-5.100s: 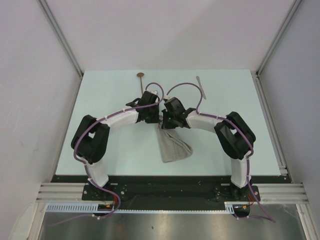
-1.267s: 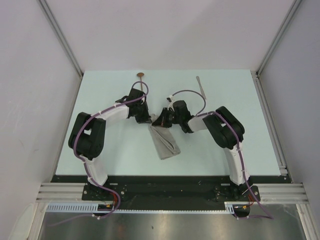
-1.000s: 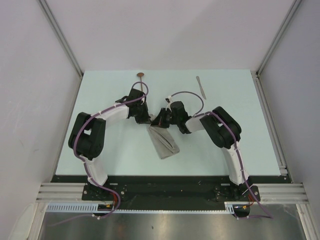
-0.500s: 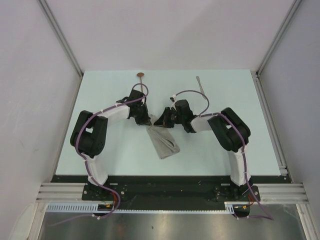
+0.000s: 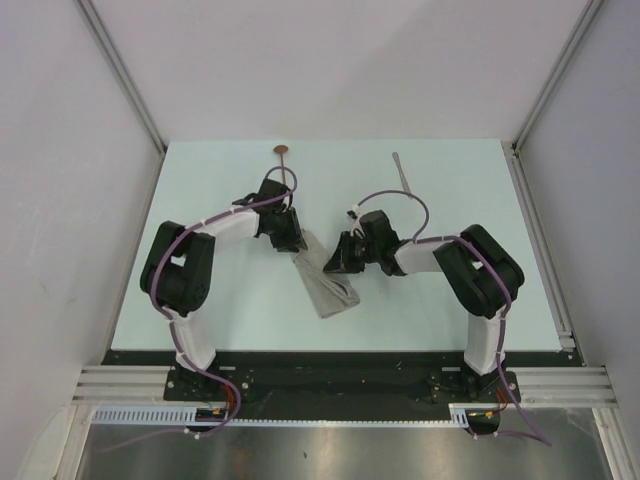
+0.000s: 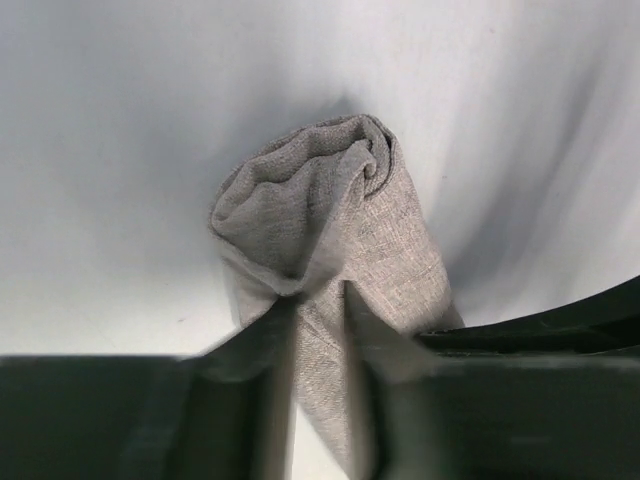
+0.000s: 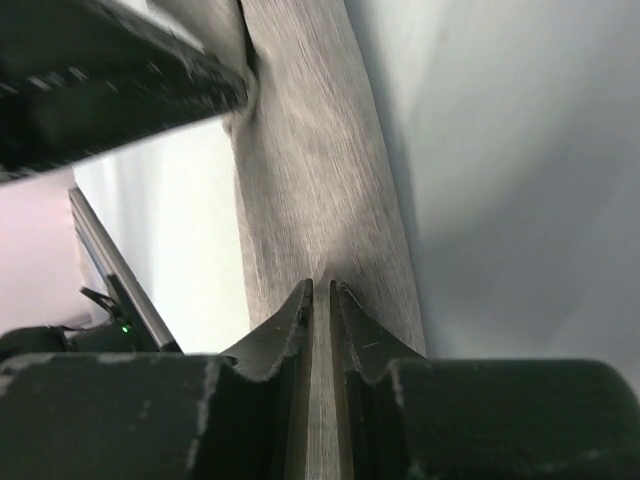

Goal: Fold the napkin into a case and place the utensils inside
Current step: Smooth out the smaller rectangle-folded napkin at the center of the board.

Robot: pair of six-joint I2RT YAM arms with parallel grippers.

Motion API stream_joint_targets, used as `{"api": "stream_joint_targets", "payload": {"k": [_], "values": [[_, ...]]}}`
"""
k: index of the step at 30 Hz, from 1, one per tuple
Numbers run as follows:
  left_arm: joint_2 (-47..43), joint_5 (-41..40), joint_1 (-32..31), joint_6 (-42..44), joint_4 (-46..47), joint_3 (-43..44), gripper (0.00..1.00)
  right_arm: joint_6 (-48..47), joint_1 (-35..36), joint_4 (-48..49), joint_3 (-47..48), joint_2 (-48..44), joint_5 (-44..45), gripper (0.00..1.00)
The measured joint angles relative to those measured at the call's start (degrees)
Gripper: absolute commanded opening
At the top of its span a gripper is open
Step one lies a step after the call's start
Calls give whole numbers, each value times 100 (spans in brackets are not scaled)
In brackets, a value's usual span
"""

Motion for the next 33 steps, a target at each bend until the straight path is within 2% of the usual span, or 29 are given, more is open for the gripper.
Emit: {"api": "stream_joint_targets", "payload": {"k": [5,7,9,13,14,20,25,33], "values": [[-376,-74,0,37,-144,-98,44,-273,177,-387,-131,-369,170,18],[-798,-125,-13,61,-186,-278,40,-505,192,-710,-66,-590,212,25],[-1373,-140,-70,92,-203,-555,36,-756,203,-1078,50,-817,289,37],[-2391,9,-422,31,-72,-1248,20,-1397,225,-1912,243,-1314,494,50],[-2551,96,-560,-15,-33,-1432,18,-1572,238,-2175,315,-1414,557,57],[-2645,553,-1279,-439,378,-2271,10,-2579,599,-3550,702,-1722,1270,72],[-2396,780,-1386,-605,750,-2302,7,-2997,1106,-4328,708,-1770,1845,73],[-2114,774,-1384,-688,1010,-2444,6,-3049,1563,-4612,708,-1744,2540,68]]}}
